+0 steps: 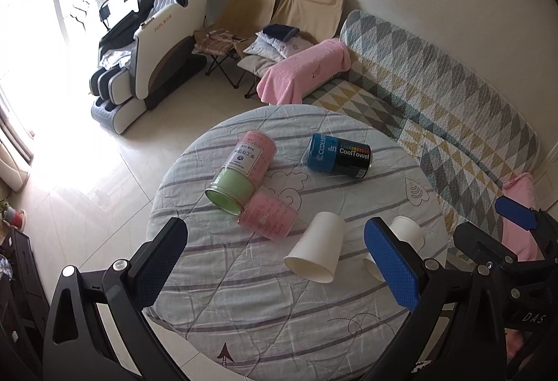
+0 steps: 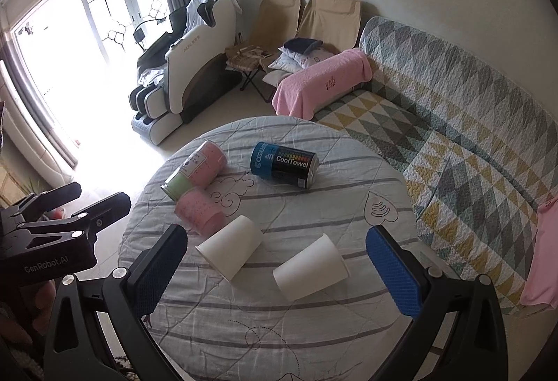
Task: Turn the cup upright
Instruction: 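Move the right gripper to the lying green-and-pink cookie jar and close on it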
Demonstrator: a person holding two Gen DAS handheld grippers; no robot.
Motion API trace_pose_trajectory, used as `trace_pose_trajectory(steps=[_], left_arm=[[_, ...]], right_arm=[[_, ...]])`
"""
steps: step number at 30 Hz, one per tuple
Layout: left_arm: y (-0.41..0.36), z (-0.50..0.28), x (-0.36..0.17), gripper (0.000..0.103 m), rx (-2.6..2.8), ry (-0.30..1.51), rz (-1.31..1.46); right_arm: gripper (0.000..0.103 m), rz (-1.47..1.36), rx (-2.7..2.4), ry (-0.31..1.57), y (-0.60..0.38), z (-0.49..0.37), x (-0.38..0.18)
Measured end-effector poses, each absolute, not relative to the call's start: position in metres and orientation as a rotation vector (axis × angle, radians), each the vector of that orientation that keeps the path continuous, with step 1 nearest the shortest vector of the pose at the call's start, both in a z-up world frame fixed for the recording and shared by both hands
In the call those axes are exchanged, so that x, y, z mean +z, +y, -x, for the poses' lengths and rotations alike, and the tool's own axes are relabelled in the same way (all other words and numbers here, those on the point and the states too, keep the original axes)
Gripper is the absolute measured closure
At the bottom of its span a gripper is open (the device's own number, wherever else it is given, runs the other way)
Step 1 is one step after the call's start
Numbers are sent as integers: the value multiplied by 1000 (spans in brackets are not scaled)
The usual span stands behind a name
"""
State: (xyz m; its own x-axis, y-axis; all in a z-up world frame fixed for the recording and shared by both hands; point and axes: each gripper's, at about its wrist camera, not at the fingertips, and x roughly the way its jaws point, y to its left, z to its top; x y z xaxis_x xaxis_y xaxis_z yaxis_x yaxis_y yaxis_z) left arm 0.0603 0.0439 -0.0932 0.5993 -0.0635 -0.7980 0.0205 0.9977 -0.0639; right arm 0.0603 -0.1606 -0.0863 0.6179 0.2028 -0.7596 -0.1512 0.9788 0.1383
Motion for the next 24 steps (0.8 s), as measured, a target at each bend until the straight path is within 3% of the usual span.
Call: trace_pose_trajectory(steps=[16,24], left_arm=[[97,-78,-103,0,29,987,157],[131,-89,-119,0,97,1047,227]], right_arm=[[0,98,410,846,-109,-118,-77],[0,351,777,840,-42,-184,-90]])
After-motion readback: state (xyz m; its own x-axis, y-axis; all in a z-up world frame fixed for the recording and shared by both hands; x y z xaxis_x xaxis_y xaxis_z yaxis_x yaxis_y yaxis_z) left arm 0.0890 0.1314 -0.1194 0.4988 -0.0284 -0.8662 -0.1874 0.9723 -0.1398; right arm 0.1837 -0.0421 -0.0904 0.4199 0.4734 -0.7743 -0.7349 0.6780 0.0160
